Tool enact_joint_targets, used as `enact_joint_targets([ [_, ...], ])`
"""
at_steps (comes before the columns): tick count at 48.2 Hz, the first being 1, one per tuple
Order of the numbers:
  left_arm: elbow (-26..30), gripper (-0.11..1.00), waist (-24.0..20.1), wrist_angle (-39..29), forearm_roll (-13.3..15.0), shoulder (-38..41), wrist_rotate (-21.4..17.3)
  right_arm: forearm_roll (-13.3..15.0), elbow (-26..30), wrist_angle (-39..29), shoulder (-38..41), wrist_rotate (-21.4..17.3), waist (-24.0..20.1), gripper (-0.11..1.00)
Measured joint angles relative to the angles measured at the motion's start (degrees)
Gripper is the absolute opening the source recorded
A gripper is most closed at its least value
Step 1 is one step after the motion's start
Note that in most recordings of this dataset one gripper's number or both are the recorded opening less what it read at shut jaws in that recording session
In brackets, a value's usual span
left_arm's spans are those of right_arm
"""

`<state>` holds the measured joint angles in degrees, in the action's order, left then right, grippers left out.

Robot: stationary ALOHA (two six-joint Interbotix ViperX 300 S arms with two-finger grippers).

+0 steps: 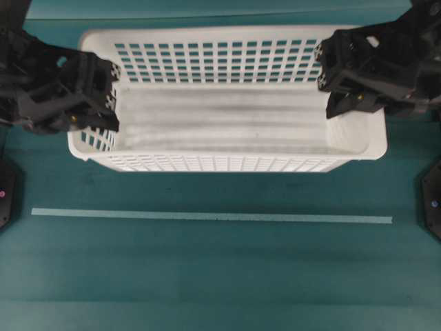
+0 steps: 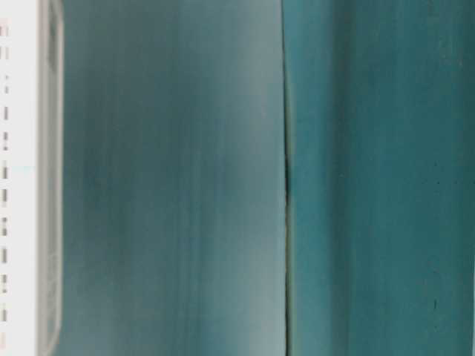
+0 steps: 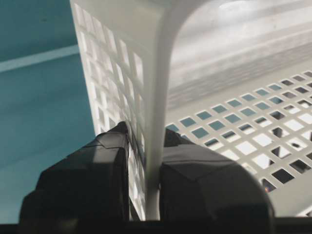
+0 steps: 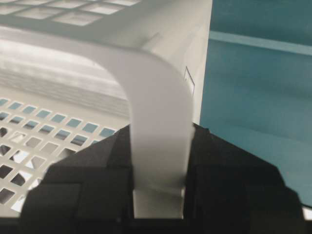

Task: Lift the white basket with both hands.
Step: 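Raise the basket with both grippers toward the overhead view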

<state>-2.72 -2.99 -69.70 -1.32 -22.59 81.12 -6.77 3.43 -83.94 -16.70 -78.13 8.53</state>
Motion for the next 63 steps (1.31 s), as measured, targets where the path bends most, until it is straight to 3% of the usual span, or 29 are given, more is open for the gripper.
enact_joint_targets([
  [20, 4.83, 0.06, 0.18, -0.26, 0.09, 0.18, -1.32, 0.00, 6.24, -4.66, 0.09, 0.00, -0.62, 0.18],
  [63, 5.98, 0.06, 0.26, -0.44, 0.09, 0.09, -2.11, 0.53, 6.59, -4.75, 0.00, 0.00, -0.97, 0.18],
])
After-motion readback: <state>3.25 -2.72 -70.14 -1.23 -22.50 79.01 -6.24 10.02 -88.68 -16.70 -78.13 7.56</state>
